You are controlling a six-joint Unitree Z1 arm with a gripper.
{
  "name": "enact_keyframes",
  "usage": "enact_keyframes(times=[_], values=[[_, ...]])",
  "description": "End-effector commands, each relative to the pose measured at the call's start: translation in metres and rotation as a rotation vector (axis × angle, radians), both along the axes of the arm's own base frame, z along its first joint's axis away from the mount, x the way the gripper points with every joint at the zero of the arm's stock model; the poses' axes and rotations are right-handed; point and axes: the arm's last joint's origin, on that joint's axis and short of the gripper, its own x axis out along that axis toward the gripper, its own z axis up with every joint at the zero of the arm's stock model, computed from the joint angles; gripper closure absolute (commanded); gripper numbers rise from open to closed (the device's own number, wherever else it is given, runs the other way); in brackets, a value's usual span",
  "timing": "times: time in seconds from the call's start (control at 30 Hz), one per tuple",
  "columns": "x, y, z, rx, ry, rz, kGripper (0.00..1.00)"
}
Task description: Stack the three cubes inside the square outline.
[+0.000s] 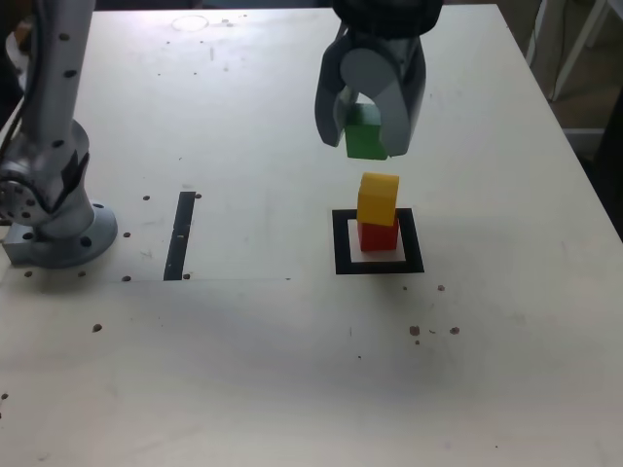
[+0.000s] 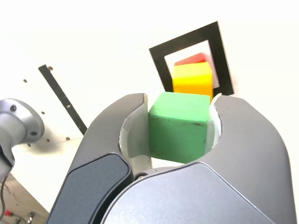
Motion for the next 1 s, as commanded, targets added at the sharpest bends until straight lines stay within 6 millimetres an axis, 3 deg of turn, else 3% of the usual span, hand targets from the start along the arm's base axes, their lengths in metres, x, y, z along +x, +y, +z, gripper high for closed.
enact_keyframes(times=[0.0, 0.97], values=[[-0.005, -0.001, 0.0, -0.002, 0.02, 0.015, 0.68], [0.016, -0.011, -0.025, 0.012, 0.067, 0.044, 0.67]])
